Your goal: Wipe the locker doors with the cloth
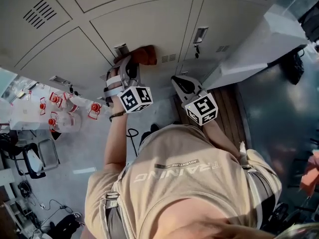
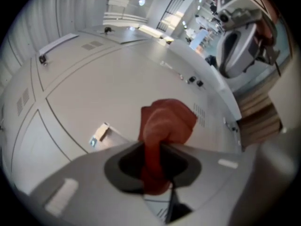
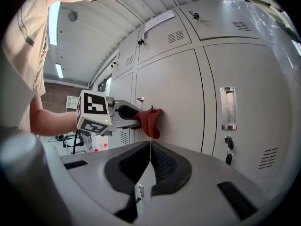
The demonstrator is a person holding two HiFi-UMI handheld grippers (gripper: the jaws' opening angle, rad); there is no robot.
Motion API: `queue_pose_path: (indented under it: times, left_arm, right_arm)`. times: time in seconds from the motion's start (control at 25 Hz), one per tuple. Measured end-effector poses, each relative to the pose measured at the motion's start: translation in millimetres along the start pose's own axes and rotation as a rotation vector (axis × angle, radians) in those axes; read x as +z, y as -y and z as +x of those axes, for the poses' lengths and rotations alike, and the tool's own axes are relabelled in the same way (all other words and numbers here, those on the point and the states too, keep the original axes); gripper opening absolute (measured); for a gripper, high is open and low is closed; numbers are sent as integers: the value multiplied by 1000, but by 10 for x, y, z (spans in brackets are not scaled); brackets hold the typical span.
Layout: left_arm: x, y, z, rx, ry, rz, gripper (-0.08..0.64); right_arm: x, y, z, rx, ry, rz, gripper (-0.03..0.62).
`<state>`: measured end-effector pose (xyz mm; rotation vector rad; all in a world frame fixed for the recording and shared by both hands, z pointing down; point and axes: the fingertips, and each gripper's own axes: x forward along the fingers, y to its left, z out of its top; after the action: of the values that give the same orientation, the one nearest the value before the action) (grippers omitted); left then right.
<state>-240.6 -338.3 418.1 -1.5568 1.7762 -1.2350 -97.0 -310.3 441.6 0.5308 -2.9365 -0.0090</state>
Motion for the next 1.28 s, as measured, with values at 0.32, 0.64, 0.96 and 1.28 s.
queue_pose_path:
  times: [0.32,0.64,0.96,1.28]
  left_arm:
    - [-505,692,142,-187,-126,-79,81]
    - [-799,1138,233,-307,-168,-105,83]
    - [-267,605,-86,-268,-68,-59,83]
    - [504,-638,-441,-91,14,47,83]
  right_arm:
    - [-50,-31,82,36,-10,10,15]
    - [-78,-72,116,26,-31,25,15]
    - [-310,-53,161,15,-66,87,15]
    - [-228,-86,185,25,-40,81,15]
